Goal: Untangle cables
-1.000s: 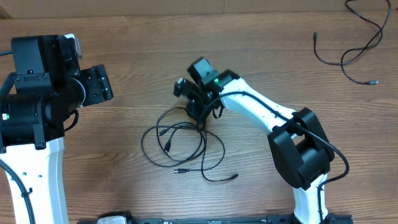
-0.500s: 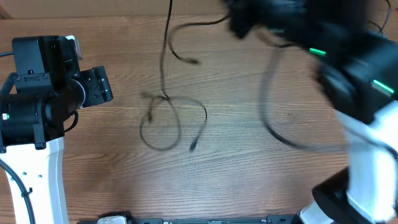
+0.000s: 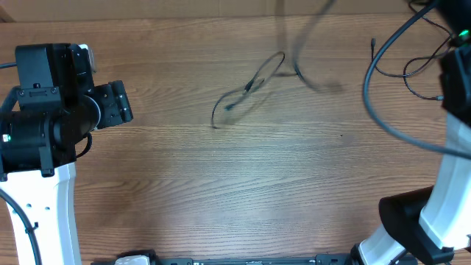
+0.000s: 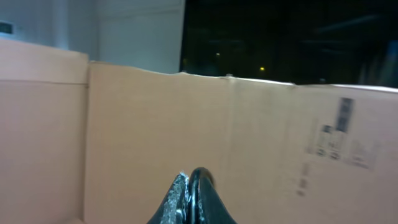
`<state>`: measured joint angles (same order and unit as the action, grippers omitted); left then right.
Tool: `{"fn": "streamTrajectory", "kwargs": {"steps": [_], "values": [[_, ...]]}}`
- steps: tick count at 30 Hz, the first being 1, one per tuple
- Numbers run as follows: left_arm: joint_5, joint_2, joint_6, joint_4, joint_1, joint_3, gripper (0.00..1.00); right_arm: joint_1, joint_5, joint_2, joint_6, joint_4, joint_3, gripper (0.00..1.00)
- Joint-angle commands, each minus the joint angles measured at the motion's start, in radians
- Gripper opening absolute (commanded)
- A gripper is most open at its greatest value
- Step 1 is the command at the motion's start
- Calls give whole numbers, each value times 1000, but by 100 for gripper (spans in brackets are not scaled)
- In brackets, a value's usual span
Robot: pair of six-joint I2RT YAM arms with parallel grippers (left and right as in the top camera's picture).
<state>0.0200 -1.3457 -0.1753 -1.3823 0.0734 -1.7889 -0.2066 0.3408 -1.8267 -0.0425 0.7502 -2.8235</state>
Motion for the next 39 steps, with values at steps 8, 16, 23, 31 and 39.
{"fn": "streamTrajectory", "kwargs": {"steps": [8,16,23,31,39], "values": [[17,11,24,-1,-5,-21,77,309,-36,-34,117,-26,54,4],[16,11,48,0,-5,-21,77,629,-2,-188,116,-241,74,4],[6,11,37,31,-5,-21,77,848,98,-257,125,-434,74,4],[5,11,37,32,-5,-21,77,971,98,-267,81,-225,75,4],[5,11,38,19,-5,-21,77,972,-90,-370,34,147,76,4]]}}
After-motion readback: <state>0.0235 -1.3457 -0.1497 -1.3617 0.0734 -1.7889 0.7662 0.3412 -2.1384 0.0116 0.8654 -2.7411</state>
